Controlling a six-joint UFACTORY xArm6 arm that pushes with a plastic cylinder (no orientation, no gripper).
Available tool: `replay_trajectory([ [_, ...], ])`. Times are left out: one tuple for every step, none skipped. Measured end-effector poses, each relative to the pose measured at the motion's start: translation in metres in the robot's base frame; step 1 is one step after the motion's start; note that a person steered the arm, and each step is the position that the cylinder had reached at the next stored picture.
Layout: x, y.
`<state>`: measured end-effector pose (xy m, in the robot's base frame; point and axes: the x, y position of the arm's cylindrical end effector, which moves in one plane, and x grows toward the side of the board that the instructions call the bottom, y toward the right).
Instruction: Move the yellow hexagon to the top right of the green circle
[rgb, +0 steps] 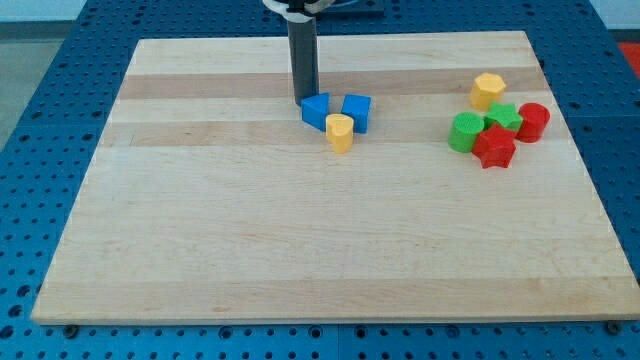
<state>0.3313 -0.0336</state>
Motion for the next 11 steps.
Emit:
replay_trajectory([
  [0.000,0.006],
  [0.000,0.014],
  [-0.005,0.015],
  [-0.015,0.015],
  [-0.030,0.024],
  [-0.041,0.053],
  [-0.042,0.100],
  [-0.042,0.155],
  [-0.049,0.213],
  [-0.059,0.260],
  [-0.044,0.279],
])
